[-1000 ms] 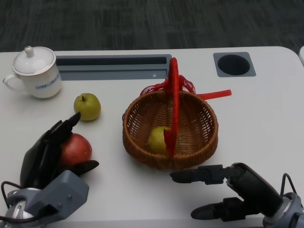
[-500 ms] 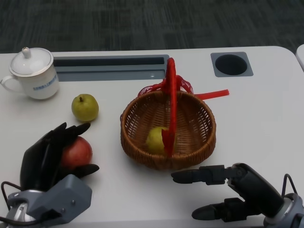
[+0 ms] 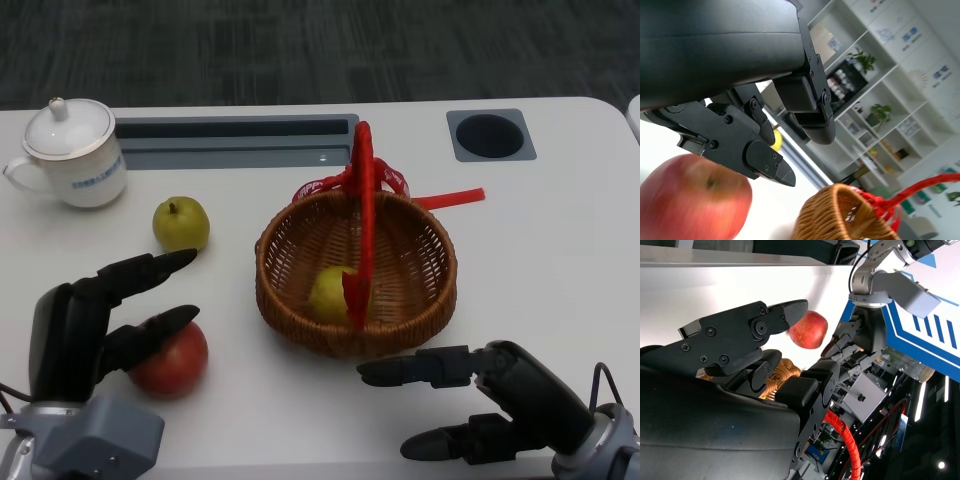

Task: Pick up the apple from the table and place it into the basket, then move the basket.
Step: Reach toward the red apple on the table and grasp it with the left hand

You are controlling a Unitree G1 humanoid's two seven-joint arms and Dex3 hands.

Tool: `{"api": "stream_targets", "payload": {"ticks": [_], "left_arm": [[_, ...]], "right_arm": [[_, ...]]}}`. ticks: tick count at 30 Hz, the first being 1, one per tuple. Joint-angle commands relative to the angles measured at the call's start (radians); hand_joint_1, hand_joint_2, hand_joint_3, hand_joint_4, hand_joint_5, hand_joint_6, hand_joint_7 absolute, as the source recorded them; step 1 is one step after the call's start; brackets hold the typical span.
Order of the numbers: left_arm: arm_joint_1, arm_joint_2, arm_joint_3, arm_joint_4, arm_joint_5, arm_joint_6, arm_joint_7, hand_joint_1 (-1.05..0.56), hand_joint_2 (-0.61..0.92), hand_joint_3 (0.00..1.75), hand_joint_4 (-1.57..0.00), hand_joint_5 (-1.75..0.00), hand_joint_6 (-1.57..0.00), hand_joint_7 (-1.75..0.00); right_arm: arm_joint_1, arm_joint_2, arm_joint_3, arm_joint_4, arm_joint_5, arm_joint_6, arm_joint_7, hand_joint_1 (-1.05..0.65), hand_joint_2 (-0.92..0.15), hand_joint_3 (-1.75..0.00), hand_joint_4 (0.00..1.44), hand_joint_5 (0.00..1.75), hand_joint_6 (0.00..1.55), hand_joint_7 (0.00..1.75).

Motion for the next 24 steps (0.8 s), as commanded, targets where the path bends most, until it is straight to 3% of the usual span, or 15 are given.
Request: {"api": "stream_targets", "payload": {"ticks": [1, 11, 15, 20, 24], "left_arm": [[0.006, 0.009, 0.030, -0.016, 0.005, -0.045, 0.041, -0.14, 0.83, 0.00, -1.19, -0.01, -1.06, 0.00], [0.009, -0.002, 0.050, -0.060, 0.027, -0.057, 0.042, -0.15, 0.83, 0.00, -1.20, 0.00, -1.06, 0.00], [0.044, -0.006, 0.042, -0.089, 0.006, -0.045, -0.018, -0.18, 0.82, 0.00, -1.15, 0.00, -1.05, 0.00], [0.136, 0.033, 0.028, -0.228, -0.154, -0.016, -0.279, -0.34, 0.79, 0.00, -0.74, 0.00, -0.73, 0.00], [0.207, 0.150, 0.011, -0.365, -0.254, 0.035, -0.549, -0.58, 0.82, 0.01, -0.27, 0.00, -0.29, 0.00]], "right_arm": [[-0.002, -0.007, -0.004, 0.002, -0.003, -0.010, -0.013, -0.38, -0.86, 0.00, 0.84, 0.01, 0.76, 0.00], [0.009, -0.008, 0.001, -0.011, -0.013, -0.014, -0.028, -0.38, -0.86, 0.00, 0.85, 0.00, 0.77, 0.00], [0.020, -0.010, 0.003, -0.018, -0.011, -0.016, -0.029, -0.38, -0.86, 0.00, 0.85, 0.00, 0.77, 0.00], [0.025, -0.013, 0.002, -0.021, -0.007, -0.015, -0.028, -0.37, -0.86, 0.00, 0.85, 0.00, 0.77, 0.00], [0.020, -0.012, 0.000, -0.014, -0.004, -0.013, -0.026, -0.37, -0.86, 0.00, 0.85, 0.00, 0.77, 0.00]]}}
